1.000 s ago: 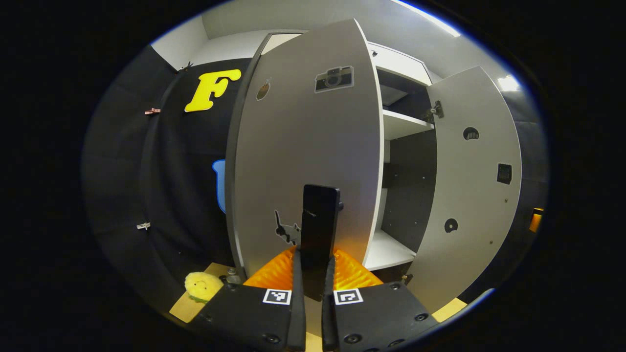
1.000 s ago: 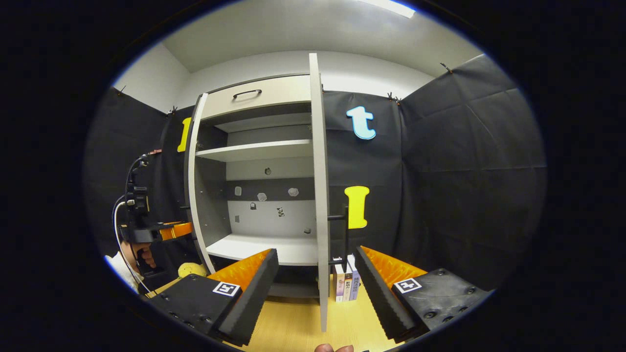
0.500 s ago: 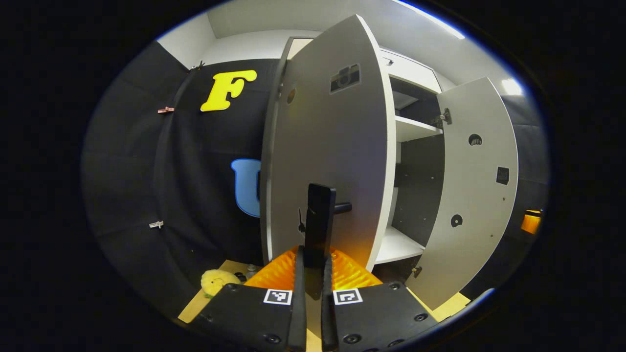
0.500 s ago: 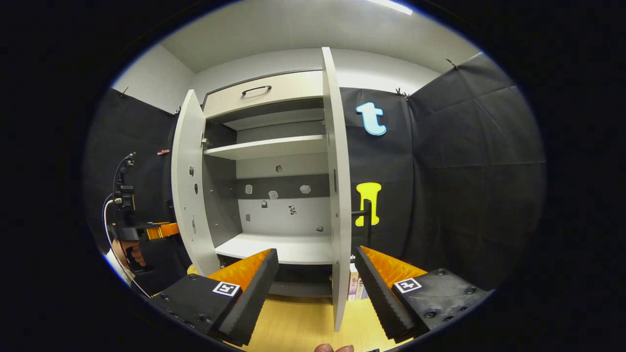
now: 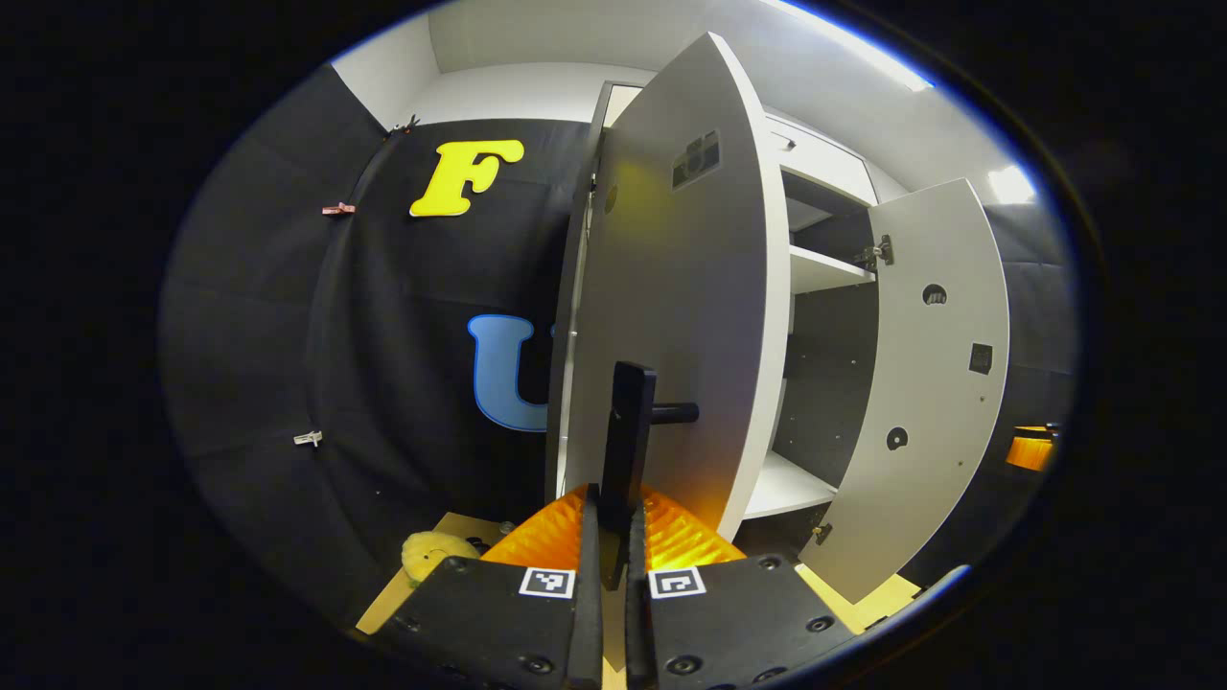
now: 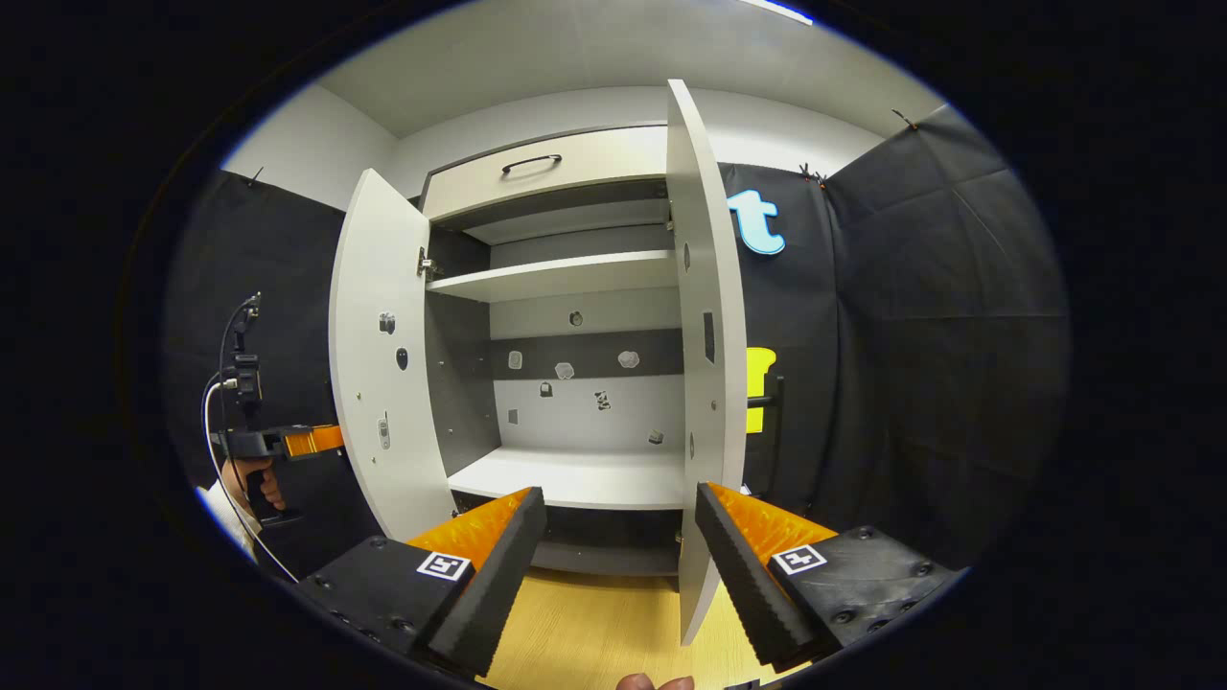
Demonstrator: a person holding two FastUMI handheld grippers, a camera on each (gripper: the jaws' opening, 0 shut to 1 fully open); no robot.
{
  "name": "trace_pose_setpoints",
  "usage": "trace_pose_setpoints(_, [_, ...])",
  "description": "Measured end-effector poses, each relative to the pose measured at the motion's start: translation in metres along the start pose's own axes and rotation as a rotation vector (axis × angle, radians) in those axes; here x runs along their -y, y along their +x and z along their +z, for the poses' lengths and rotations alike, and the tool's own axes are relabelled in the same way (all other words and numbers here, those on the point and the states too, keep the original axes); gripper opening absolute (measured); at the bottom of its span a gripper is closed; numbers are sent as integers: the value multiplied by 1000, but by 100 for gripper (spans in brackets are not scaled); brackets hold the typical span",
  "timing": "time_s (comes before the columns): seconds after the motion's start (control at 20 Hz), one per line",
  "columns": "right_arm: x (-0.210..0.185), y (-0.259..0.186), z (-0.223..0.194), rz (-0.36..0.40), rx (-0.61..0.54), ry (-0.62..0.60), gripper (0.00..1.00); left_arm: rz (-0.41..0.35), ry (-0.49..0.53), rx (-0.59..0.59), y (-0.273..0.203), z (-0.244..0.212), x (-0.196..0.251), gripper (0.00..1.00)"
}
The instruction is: Open the right door of the double-door shoe cabinet with the right hand, and open the left door with the left hand.
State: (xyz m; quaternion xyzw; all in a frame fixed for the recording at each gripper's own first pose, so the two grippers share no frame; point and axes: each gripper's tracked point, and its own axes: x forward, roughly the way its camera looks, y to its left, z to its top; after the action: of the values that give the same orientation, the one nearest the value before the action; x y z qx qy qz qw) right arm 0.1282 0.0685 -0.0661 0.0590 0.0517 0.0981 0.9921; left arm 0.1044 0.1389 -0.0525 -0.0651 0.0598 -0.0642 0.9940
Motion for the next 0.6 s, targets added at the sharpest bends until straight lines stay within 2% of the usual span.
trace_pose_setpoints(0.2, [2,-1,-1,-4,-6,6,98,3,-12,-1,-2,3,-7,14])
trace_pose_setpoints(0.35, [2,-1,-1,-11,-6,11,98,35,-8,-1,-3,3,-19,16])
trace_pose_setpoints(0.6, [3,-1,-2,-12,-7,10,98,100,1,21,-3,9,-51,7])
